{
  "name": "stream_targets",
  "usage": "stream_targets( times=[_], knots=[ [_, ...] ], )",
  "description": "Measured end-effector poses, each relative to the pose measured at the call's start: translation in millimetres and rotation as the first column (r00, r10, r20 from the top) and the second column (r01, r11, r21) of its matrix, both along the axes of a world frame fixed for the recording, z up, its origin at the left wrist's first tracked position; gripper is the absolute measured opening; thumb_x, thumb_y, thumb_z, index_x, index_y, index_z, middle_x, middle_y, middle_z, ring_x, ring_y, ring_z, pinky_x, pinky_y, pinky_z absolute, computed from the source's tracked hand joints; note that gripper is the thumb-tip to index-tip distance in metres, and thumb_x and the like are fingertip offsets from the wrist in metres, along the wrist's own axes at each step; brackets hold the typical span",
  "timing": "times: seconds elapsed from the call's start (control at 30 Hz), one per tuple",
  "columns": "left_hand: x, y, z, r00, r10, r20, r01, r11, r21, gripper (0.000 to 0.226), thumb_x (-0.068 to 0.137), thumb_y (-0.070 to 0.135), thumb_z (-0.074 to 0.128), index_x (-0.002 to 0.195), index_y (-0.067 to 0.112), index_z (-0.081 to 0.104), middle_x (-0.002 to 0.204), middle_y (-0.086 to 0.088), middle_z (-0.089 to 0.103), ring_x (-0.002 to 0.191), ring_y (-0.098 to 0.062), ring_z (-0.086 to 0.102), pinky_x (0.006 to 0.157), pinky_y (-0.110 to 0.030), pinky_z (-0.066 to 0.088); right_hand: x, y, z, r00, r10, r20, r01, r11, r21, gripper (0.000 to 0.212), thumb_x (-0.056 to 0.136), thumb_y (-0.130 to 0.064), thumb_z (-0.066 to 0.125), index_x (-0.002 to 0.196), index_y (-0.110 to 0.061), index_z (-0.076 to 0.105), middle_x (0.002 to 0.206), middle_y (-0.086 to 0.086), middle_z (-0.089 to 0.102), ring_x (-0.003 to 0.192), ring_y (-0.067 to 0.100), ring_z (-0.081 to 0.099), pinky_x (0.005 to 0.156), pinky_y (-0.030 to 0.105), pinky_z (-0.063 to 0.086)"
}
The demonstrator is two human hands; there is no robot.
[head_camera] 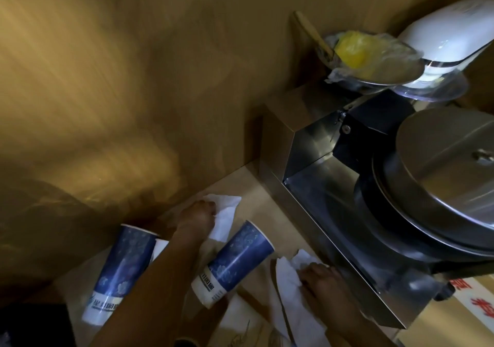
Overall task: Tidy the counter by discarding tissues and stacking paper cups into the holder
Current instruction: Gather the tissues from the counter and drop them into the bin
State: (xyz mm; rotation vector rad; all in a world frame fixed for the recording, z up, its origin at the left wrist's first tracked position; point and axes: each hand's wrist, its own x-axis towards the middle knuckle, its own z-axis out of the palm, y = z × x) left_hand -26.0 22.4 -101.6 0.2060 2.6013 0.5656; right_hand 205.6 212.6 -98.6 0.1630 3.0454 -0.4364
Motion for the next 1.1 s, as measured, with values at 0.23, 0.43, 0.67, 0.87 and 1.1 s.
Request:
stream_targets(
  times=[0.23,0.43,0.67,0.87,1.1],
  knots=[
    [4.2,-13.1,39.0,0.977,-0.029,-0.211,0.029,1.0,0.0,0.025,0.094,0.029,0.048,0.11,0.015,0.062,0.111,-0.009,0.067,0.099,-0.024,0.061,0.08,-0.032,0.044,-23.4,0.5,18.6,0.996,-0.083,-0.022,0.08,0.989,-0.125,0.014,0.08,-0.011,0.065,0.093,-0.012,0.067,0.094,0.01,0.068,0.087,0.025,0.063,0.085,0.045,0.05],
    [26.1,-35.6,88.1,0.97,0.104,-0.22,-0.063,0.98,0.186,0.021,0.093,0.026,0.051,0.103,0.011,0.061,0.098,-0.012,0.064,0.085,-0.02,0.056,0.075,-0.029,0.04,-46.5,-7.6,59.6,0.972,-0.145,-0.184,0.106,0.973,-0.207,0.012,0.087,-0.021,0.057,0.096,-0.015,0.063,0.103,0.008,0.064,0.089,0.018,0.056,0.079,0.026,0.038],
    [86.6,-52.1,153.1,0.939,0.199,-0.281,-0.066,0.905,0.421,0.012,0.087,0.013,0.06,0.077,0.015,0.056,0.067,0.0,0.054,0.066,-0.016,0.049,0.059,-0.026,0.037,-44.1,-21.2,113.8,0.934,-0.091,-0.346,0.014,0.976,-0.217,0.009,0.086,-0.015,0.058,0.09,-0.008,0.063,0.097,0.014,0.063,0.088,0.025,0.056,0.078,0.029,0.036],
    [148.0,-69.8,177.3,0.907,0.268,-0.324,-0.081,0.868,0.491,0.006,0.086,0.013,0.063,0.081,0.01,0.063,0.063,0.002,0.052,0.058,-0.01,0.045,0.05,-0.01,0.035,-19.2,-36.8,136.3,0.926,-0.041,-0.375,-0.064,0.962,-0.264,0.009,0.086,-0.015,0.06,0.088,-0.007,0.063,0.089,0.011,0.062,0.077,0.016,0.048,0.071,0.028,0.034],
    [220.9,-90.2,186.4,0.85,0.404,-0.338,-0.173,0.82,0.546,0.019,0.085,0.015,0.064,0.069,0.022,0.059,0.065,0.003,0.056,0.058,-0.007,0.047,0.057,-0.018,0.039,16.2,-53.3,147.9,0.899,0.05,-0.435,-0.203,0.927,-0.314,0.005,0.082,-0.009,0.064,0.078,-0.008,0.062,0.069,-0.004,0.05,0.066,0.017,0.045,0.068,0.029,0.033]
  ],
)
